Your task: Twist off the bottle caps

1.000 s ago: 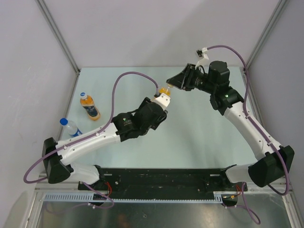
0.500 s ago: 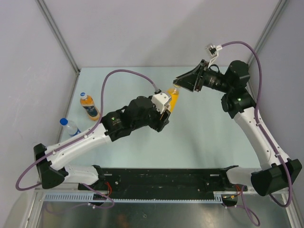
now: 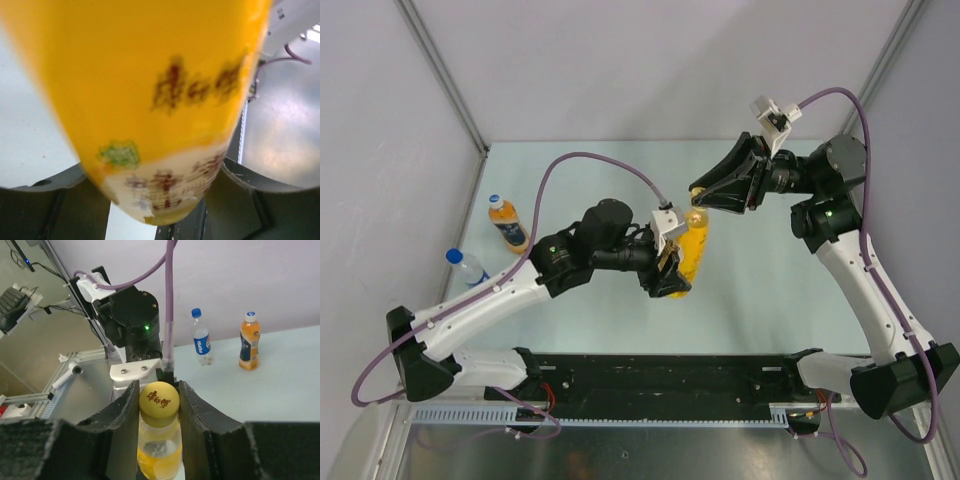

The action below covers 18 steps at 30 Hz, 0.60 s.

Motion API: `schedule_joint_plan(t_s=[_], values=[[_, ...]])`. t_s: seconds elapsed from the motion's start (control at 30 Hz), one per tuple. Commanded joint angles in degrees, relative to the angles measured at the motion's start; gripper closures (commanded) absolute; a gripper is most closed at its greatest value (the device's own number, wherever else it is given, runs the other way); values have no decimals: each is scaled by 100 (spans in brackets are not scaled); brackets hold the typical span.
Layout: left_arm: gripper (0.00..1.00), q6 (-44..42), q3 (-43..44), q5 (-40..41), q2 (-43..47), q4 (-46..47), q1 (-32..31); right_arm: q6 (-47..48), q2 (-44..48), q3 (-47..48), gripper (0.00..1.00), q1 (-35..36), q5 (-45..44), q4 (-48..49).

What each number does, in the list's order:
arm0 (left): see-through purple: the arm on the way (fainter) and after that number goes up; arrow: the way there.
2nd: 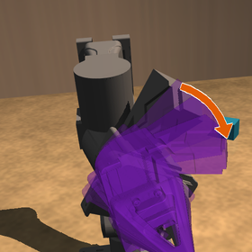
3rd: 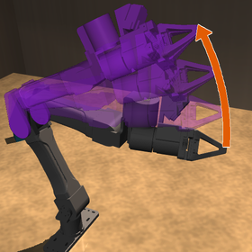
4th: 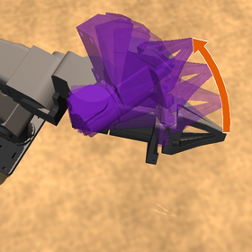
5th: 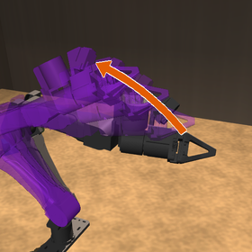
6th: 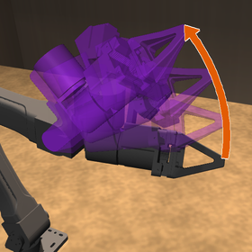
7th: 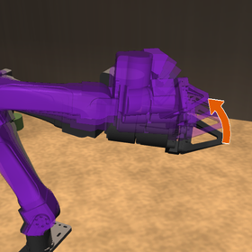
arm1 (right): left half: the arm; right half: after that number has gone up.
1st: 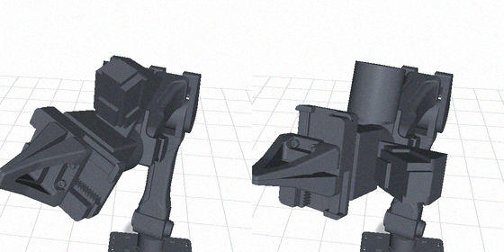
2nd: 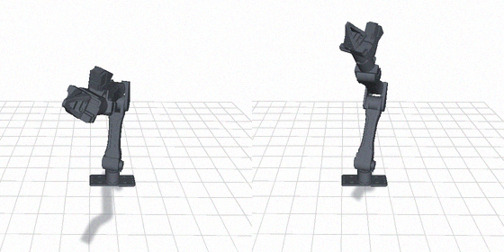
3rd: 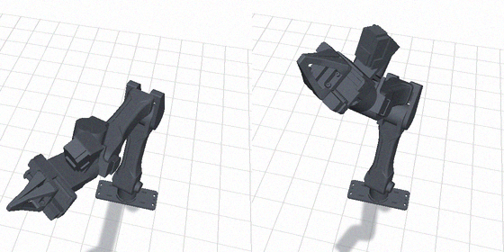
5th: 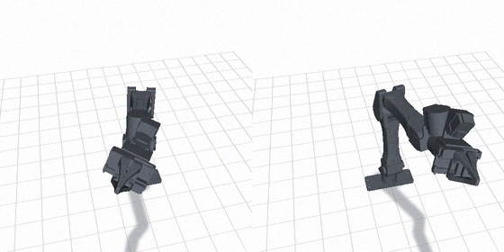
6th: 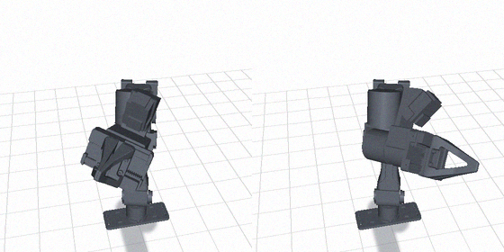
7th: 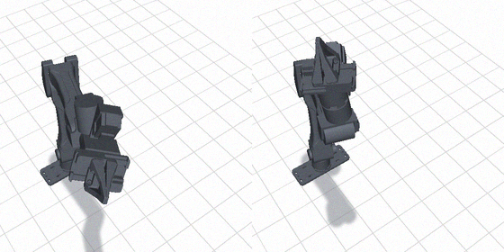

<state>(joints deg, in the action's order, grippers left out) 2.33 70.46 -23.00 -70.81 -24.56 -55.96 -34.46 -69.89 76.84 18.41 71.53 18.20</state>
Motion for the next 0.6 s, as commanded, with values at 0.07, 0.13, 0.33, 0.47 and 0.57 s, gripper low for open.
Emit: schedule_joint_plan(t_s=[0.07, 0.13, 0.33, 0.47, 0.57], values=[[100, -661, -132, -1174, 180, 328, -127, -362, -1, 0, 100, 20, 119, 974], [100, -656, -171, -1185, 194, 342, -119, -501, 7, -2, 100, 21, 130, 1175], [100, -625, -242, -1144, 234, 385, -100, -680, 0, -2, 100, 6, -8, 1368], [100, -613, -292, -1008, 272, 396, -86, -536, -10, -2, 100, -63, -320, 1049], [100, -601, -334, -882, 311, 405, -83, -328, -22, -2, 100, -147, -677, 562]])
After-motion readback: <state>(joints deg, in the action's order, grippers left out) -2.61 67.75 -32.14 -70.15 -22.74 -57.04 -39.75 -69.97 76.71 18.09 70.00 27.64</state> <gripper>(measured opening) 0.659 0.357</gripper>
